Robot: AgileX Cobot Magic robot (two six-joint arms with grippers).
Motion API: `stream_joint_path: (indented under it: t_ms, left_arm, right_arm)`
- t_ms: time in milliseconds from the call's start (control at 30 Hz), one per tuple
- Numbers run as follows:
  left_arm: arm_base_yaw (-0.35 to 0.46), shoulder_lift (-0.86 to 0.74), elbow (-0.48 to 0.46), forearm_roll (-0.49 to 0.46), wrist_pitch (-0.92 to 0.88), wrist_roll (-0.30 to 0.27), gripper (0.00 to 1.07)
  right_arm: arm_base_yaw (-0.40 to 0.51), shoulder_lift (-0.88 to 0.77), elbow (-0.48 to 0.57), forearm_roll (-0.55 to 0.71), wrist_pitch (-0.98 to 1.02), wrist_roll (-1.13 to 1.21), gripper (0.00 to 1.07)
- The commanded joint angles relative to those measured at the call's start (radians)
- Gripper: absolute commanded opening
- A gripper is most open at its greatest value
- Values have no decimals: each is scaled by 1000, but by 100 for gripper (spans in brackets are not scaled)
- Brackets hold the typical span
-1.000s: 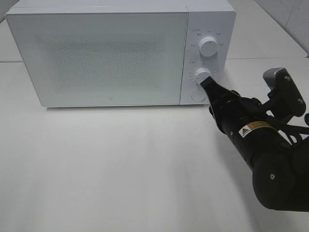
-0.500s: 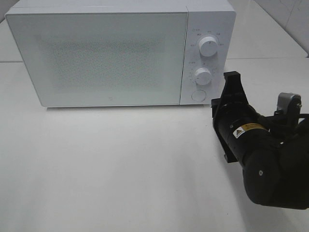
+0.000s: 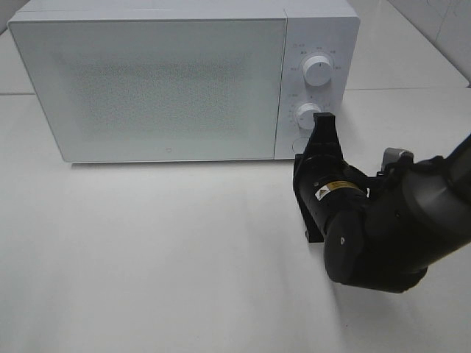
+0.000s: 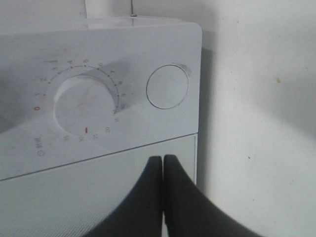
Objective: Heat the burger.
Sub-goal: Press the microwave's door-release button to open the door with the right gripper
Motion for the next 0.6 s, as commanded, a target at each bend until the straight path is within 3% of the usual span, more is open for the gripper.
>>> stream_joint_path:
  t_ms: [33,600]
  left_arm:
    - [3,-15,2,-9,-9,0,100]
    - [3,-15,2,-9,-9,0,100]
  right_arm:
    - [-39,33,-54,13,70,-17,0]
    - [-156,74,-198,13,151,-153,0]
